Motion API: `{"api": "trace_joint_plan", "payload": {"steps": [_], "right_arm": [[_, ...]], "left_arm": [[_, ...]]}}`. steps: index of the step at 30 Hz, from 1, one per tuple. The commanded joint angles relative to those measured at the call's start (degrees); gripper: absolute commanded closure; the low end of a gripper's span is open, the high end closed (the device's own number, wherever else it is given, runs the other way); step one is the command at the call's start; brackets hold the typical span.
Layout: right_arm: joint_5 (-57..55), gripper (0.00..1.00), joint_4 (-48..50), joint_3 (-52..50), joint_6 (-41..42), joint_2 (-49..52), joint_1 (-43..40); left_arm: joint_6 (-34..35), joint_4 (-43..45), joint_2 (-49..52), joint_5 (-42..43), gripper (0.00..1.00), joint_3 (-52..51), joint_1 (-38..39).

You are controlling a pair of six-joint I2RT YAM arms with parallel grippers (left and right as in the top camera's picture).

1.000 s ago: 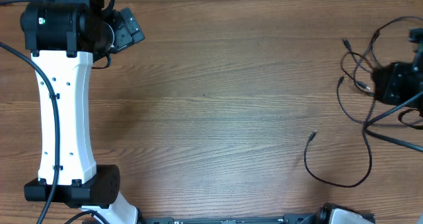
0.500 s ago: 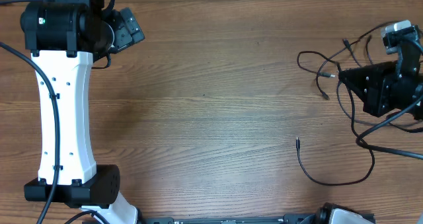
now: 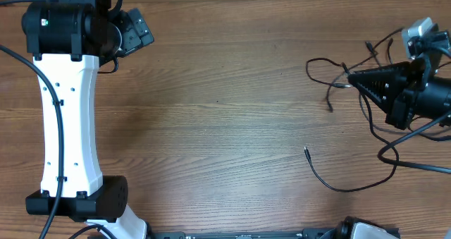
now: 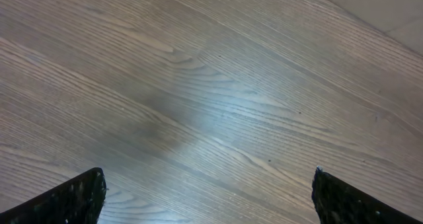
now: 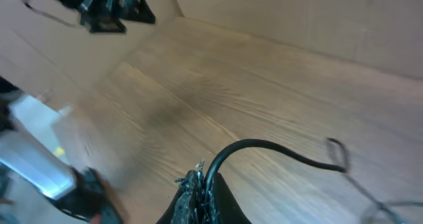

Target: Untangle cables

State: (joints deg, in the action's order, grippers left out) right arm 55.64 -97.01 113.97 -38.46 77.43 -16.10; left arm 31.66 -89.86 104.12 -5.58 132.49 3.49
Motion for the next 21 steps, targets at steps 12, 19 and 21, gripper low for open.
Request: {"api": "trace_joint_plan", "payload": {"steps": [12,19,21], "right_arm": [[-12.0,0.96,12.5,-6.0,-4.7,9.2,0.0],[-9.2,0.96,14.6,-6.0,-4.7,11.9,0.0],[-8.4,0.96,13.4,-5.7,-4.7,11.6,0.0]], "left_arm": [[0.9,0.0,0.4,0.3,0.01,0.8,-0.1],[0.9,0.0,0.4,0.3,0.01,0.8,-0.1],[0.9,0.0,0.4,0.3,0.00,0.8,-0.1]]}}
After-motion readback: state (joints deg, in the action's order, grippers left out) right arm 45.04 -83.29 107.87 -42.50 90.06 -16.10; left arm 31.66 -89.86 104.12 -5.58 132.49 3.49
